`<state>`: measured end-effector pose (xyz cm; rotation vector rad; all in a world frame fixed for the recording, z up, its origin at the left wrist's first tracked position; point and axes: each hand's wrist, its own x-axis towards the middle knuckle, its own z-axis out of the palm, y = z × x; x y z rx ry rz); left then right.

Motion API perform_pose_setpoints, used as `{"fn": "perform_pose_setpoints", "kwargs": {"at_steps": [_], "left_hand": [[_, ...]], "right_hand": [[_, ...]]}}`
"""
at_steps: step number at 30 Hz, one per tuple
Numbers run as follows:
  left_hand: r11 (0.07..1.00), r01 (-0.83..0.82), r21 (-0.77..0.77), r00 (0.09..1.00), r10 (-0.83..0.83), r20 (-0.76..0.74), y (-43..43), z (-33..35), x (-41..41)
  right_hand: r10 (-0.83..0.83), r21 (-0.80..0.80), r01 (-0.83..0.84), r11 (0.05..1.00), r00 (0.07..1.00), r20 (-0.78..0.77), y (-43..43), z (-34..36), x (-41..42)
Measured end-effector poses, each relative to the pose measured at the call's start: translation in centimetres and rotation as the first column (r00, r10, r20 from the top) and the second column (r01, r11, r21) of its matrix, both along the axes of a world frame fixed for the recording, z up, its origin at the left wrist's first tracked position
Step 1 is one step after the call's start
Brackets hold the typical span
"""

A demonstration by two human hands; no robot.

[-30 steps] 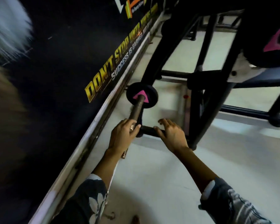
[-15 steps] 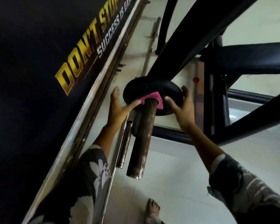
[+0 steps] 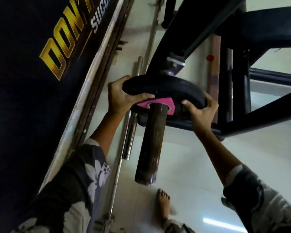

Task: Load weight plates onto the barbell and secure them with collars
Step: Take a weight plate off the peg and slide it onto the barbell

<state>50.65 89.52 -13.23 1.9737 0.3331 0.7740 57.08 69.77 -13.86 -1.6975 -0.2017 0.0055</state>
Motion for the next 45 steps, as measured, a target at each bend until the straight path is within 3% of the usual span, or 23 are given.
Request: {"fn": "perform_pose_setpoints", "kwargs": {"at_steps": [5,10,18,25,33,39,45], "left_hand": [[0.997,-0.042,0.072,0.998,0.045,-0.037,-3.4,-0.5,-10.5],[0.994,-0.086,-0.061,0.979,0.073,-0.192,-7.9,0.9,-23.3],[0.989,-0.124,-0.078,0.989,0.116,-0.094,-18.3,14.2,-33.8],[0.999,-0.001,-0.052,0.998,0.004,0.068,-30.8,26.4,-33.4],[0.992,0.121,-0.043,0.98,-0.112,0.166,-46.8,31.9,-28.0],[0.988,0.153,-0.023,0.953,-0.141,0.269,-55.7,36.0,-24.2],[0.995,0.095,-0.017,0.963,-0.088,0.254,-57.9,39.3,-19.3]], "right_hand": [[-0.082,-0.002,0.082,0.997,0.995,-0.056,-3.3,-1.0,-9.9],[0.095,-0.004,-0.097,0.995,0.982,-0.161,-8.0,0.2,-21.2],[0.135,0.087,-0.13,0.988,0.989,-0.054,-17.4,13.9,-30.4],[-0.072,0.152,0.061,0.987,0.995,0.072,-30.3,25.7,-32.3],[-0.237,0.109,0.221,0.969,0.956,0.171,-47.3,32.4,-30.1],[-0.263,0.129,0.235,0.963,0.92,0.291,-55.9,36.5,-26.6],[-0.259,0.157,0.22,0.963,0.915,0.309,-57.9,39.3,-21.2]]}}
